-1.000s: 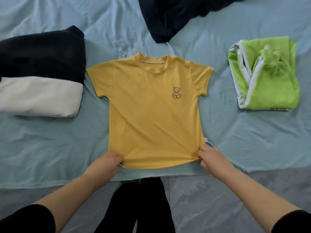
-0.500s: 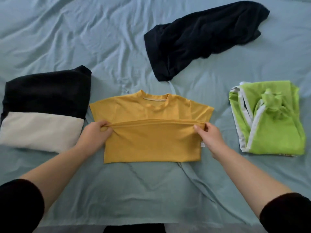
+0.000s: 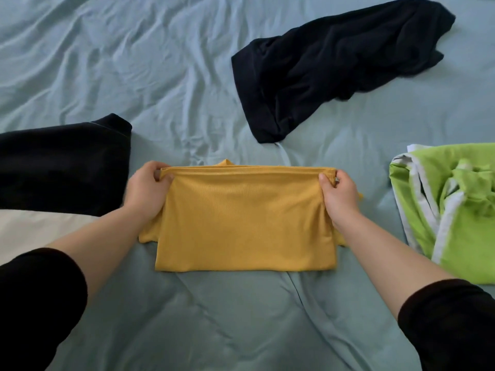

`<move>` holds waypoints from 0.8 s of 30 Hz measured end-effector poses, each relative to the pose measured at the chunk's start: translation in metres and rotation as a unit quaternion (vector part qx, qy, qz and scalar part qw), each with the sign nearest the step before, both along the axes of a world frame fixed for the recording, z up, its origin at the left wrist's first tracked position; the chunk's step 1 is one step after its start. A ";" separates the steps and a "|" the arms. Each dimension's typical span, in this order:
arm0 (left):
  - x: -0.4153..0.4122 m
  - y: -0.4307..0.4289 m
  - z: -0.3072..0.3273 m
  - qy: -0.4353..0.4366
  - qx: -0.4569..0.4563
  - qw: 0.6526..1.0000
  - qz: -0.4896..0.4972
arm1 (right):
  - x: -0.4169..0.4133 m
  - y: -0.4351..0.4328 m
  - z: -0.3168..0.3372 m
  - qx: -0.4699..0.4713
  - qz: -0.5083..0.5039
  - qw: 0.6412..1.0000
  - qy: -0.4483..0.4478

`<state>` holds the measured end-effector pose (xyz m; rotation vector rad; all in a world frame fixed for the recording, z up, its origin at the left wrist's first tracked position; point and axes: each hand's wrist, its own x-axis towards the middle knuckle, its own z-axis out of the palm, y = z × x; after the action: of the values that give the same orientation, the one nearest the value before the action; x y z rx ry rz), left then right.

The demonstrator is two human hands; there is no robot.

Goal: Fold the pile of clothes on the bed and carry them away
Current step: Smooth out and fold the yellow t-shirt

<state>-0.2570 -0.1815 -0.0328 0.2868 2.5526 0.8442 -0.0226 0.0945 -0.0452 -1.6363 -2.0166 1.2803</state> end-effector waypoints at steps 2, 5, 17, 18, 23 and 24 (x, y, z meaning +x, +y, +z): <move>-0.003 0.000 -0.002 -0.007 0.003 1.000 -0.003 | -0.001 0.002 -0.005 0.010 0.015 1.000 -0.023; -0.002 0.001 -0.001 -0.017 0.015 1.000 -0.007 | -0.001 0.002 -0.005 0.008 0.010 0.999 -0.036; 0.088 -0.059 0.000 -0.043 0.032 0.997 0.056 | 0.091 -0.065 0.011 -0.083 -0.042 0.995 -0.041; 0.090 -0.061 -0.001 -0.039 0.026 0.998 0.045 | 0.093 -0.067 0.010 -0.066 -0.029 0.996 -0.048; 0.084 -0.067 0.004 -0.040 -0.007 0.999 -0.013 | 0.100 -0.067 0.010 -0.003 -0.005 0.998 -0.061; 0.083 -0.067 0.007 -0.041 -0.017 0.999 -0.025 | 0.101 -0.068 0.011 -0.003 0.003 0.998 -0.068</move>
<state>-0.1738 -0.2487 -0.0257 0.2992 2.4712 0.7770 0.0786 0.0267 -0.0338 -1.7662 -2.0975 1.2078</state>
